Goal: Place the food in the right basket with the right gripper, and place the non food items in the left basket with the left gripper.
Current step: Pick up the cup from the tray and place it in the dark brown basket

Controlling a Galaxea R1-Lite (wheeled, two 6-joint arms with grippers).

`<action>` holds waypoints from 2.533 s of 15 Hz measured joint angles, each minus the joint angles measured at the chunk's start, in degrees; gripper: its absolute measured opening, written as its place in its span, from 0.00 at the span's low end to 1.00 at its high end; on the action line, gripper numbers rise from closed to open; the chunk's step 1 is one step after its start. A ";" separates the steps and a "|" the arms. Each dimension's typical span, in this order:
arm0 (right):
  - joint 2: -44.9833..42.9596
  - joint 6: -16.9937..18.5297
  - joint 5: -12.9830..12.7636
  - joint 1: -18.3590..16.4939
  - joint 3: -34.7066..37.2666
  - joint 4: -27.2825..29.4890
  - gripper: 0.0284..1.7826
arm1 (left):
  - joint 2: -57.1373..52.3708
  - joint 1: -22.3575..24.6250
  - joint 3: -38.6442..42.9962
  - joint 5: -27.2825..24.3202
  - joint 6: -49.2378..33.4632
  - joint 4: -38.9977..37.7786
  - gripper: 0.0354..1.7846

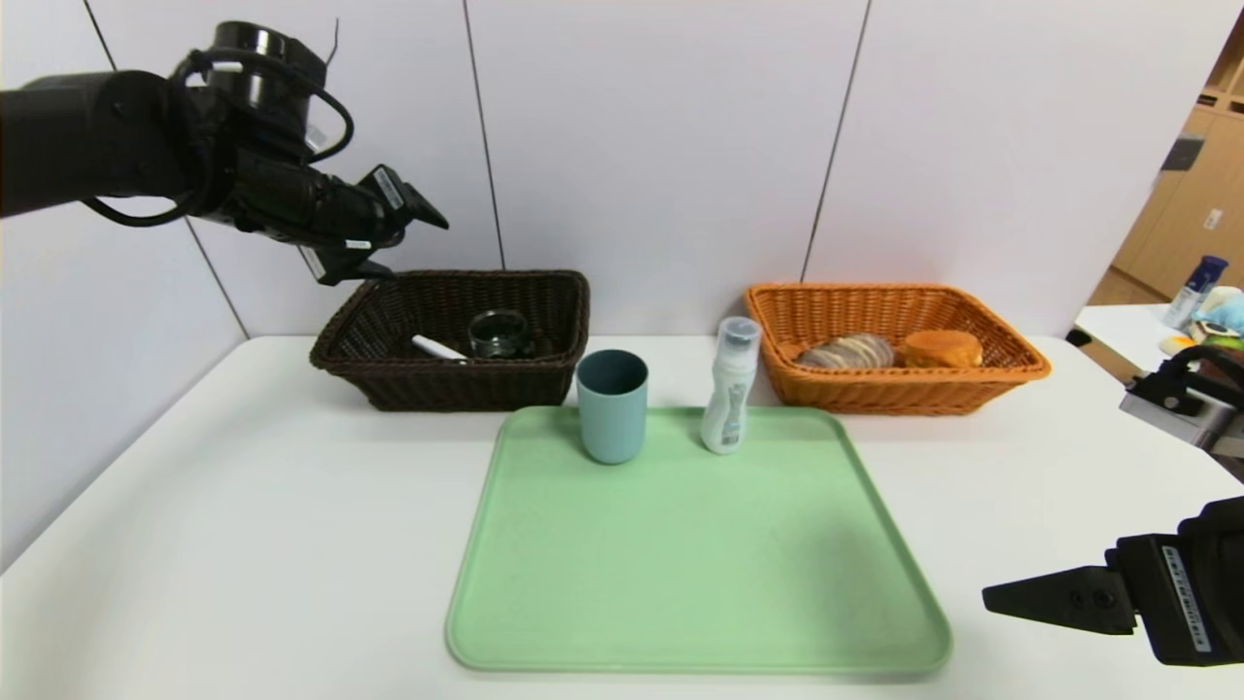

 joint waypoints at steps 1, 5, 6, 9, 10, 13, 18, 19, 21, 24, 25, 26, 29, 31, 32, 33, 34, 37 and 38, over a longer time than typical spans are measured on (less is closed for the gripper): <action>-0.07 -0.02 0.00 0.00 -0.07 -0.22 0.96 | -1.77 -0.87 0.80 0.94 0.37 1.34 0.78; -0.74 0.00 -0.10 0.00 0.06 -4.05 0.96 | -7.56 -9.40 8.41 14.81 5.95 1.68 0.85; -0.93 -0.06 -0.18 0.00 0.01 -4.08 0.96 | -8.96 -12.46 11.08 19.15 6.75 1.35 0.86; -1.12 -0.17 -0.68 0.00 0.01 -4.16 0.96 | -13.09 -22.03 20.04 26.28 7.12 -0.83 0.89; -1.18 -0.17 -0.93 0.00 0.00 -4.60 0.96 | -14.07 -24.59 23.43 27.59 7.06 -2.12 0.90; -1.54 -0.20 -5.17 0.00 0.76 -10.80 0.96 | -15.45 -30.51 35.32 33.84 7.41 -13.04 0.92; -1.84 -3.25 -12.65 -0.11 8.47 -27.12 0.96 | -12.39 -37.07 43.72 40.07 6.89 -27.45 0.93; -1.84 -3.17 -12.65 -0.33 9.59 -28.70 0.96 | -11.73 -38.45 44.54 41.61 6.14 -27.58 0.94; -1.82 -2.95 -12.23 -0.55 10.86 -29.11 0.96 | -10.59 -40.96 46.14 42.58 5.99 -29.43 0.94; -1.68 -2.99 -12.06 -0.61 12.02 -29.20 0.96 | -7.58 -42.48 49.59 45.56 8.61 -37.43 0.94; -1.60 -2.99 -12.00 -0.63 12.21 -29.20 0.96 | -6.60 -42.67 51.38 46.76 10.28 -40.92 0.94; -1.45 -2.99 -11.89 -0.63 12.32 -29.18 0.96 | -5.66 -42.86 53.29 47.42 12.21 -44.79 0.94; -0.90 -3.01 -11.51 -0.63 12.43 -29.20 0.96 | -2.84 -43.17 58.33 49.10 17.62 -56.92 0.94; -0.88 -3.01 -11.51 -0.63 12.65 -29.16 0.96 | -1.66 -43.89 60.06 49.58 19.65 -63.09 0.94; -0.94 -2.99 -11.51 -0.63 12.74 -29.11 0.96 | -1.30 -44.50 60.61 49.58 19.76 -64.46 0.94; -1.04 -3.01 -11.53 -0.63 12.74 -29.11 0.96 | -1.02 -45.15 60.87 49.52 19.60 -64.99 0.94; -1.27 -3.06 -11.51 -0.63 12.78 -29.09 0.96 | -0.76 -45.54 60.92 49.55 19.60 -65.45 0.94; -2.06 -3.15 -11.56 -0.63 12.78 -28.70 0.96 | 0.52 -45.96 60.59 50.59 19.96 -67.41 0.94; -2.28 -3.17 -11.53 -0.63 12.78 -28.59 0.96 | 1.01 -45.96 60.50 50.71 20.02 -68.13 0.94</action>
